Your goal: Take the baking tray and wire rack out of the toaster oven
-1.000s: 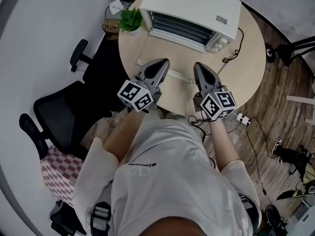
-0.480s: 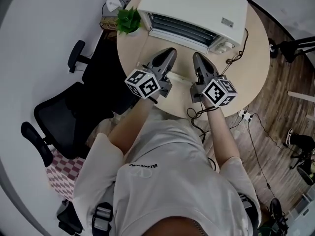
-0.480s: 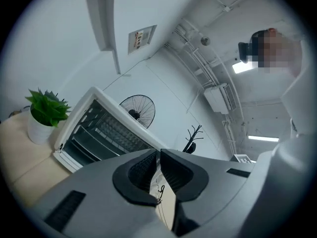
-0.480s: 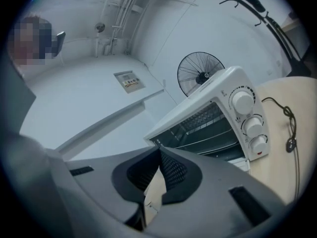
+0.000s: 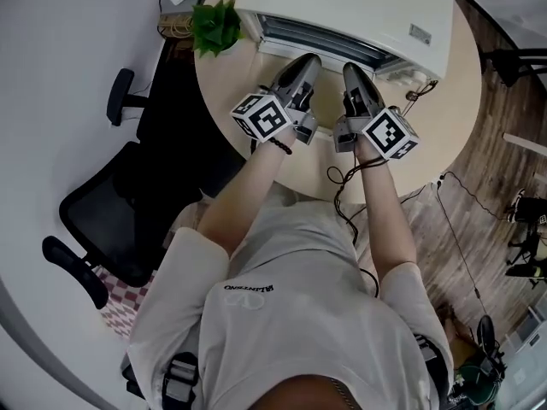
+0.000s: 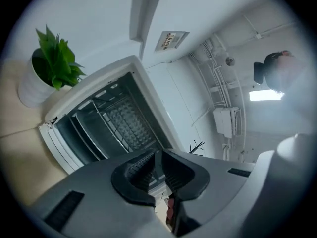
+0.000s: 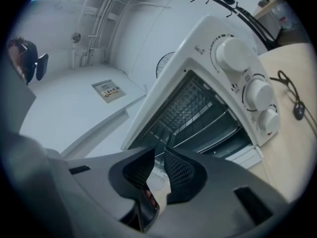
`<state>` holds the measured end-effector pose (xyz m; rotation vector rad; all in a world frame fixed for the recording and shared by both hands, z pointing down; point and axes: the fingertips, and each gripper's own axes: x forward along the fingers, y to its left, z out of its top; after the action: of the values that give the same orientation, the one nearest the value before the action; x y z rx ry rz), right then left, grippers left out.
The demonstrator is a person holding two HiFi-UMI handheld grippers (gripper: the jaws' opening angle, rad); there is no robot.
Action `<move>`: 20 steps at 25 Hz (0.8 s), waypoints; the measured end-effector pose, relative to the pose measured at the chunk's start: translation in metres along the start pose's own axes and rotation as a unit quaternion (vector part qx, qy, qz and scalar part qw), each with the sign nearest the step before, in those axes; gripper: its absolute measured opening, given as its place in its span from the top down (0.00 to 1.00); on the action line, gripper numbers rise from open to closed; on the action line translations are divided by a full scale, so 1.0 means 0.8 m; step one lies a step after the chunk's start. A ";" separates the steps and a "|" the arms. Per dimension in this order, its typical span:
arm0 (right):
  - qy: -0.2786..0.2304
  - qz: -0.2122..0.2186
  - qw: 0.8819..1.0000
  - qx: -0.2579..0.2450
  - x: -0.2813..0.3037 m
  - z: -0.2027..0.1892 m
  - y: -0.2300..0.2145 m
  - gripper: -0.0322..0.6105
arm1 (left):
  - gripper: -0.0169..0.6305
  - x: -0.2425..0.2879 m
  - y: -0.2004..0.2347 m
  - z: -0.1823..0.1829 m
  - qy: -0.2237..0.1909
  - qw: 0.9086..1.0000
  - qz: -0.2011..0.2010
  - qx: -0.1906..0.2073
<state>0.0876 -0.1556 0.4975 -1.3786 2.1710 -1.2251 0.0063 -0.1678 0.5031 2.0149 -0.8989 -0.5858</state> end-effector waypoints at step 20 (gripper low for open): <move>-0.089 -0.057 0.984 0.146 0.075 0.012 -0.093 0.86 | 0.79 0.082 0.095 0.012 -0.020 0.989 -0.011 -0.148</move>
<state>0.1081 -0.2244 0.5607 -1.4385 1.7337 -1.3412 0.0123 -0.2532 0.5564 1.7513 -0.7649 -0.7295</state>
